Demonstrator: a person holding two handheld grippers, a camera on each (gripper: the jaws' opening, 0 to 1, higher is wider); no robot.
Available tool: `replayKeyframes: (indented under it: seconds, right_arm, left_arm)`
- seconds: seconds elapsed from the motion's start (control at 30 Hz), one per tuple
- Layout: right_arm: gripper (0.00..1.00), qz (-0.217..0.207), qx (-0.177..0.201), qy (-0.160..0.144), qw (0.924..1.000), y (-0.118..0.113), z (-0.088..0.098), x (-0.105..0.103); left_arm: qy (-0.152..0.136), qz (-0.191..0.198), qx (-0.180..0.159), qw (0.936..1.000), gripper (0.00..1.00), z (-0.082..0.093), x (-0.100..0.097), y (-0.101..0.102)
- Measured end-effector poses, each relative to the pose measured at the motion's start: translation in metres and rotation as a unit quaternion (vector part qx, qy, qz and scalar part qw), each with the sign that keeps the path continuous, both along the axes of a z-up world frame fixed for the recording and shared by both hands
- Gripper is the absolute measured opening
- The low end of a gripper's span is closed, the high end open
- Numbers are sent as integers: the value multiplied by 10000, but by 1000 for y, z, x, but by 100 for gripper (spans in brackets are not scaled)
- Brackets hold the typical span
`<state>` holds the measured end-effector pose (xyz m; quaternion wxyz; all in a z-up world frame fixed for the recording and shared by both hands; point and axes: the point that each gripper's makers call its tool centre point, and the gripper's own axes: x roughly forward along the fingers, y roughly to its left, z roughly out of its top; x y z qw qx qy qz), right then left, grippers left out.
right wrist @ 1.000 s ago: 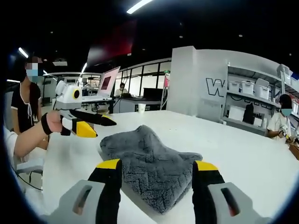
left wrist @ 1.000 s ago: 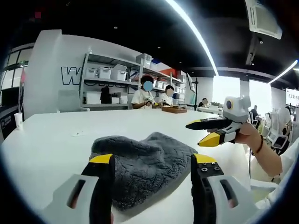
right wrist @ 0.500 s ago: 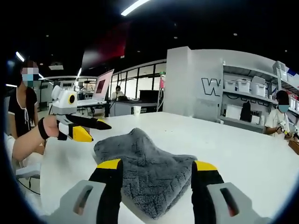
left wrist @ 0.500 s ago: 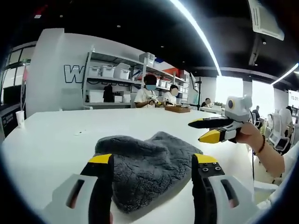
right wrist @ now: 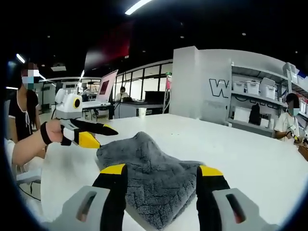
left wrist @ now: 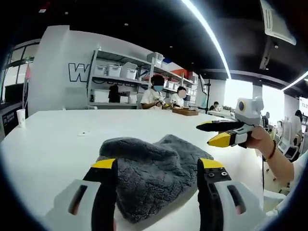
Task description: Open the folded towel by lifting each exposed corner and separating the folded layers until the towel lies flat within the target outline without major curled edges
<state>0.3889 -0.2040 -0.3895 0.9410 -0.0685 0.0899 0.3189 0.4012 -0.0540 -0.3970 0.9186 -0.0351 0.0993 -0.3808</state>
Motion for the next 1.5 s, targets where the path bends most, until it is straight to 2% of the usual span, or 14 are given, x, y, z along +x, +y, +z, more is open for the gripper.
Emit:
replayKeyframes:
  seconds: [0.47,0.6,0.9,0.93,1.0,1.1,1.43,1.5]
  right_arm:
    - [52,-112,22,71,9999,-7,-6,7]
    - [51,-69,202,113,9997,-6,-6,8]
    - [51,-95,130,188,9997,-5,-11,13]
    - [51,-31,291,219,9993,-2,-9,12]
    - [51,-14,371,177,9992,-1,-6,12]
    - [50,-84,221,217,9995,-1,-11,17]
    - [49,-113,166,248,9995,-1,-15,20]
    - [48,-264,46,231,9994,-6,-17,25]
  left_arm:
    - [64,56,14,10000,66,-5,4,-2]
    - [65,111,-6,9999,65,-6,7,-1]
    - [84,235,49,9997,64,-11,12,0]
    - [102,209,7,9997,64,-11,11,-1]
    - [133,201,-45,9997,64,-10,12,-1]
    - [132,245,-45,9996,64,-11,15,-1]
    - [139,357,-15,9993,63,-11,24,1]
    - [171,403,29,9990,63,-13,26,3]
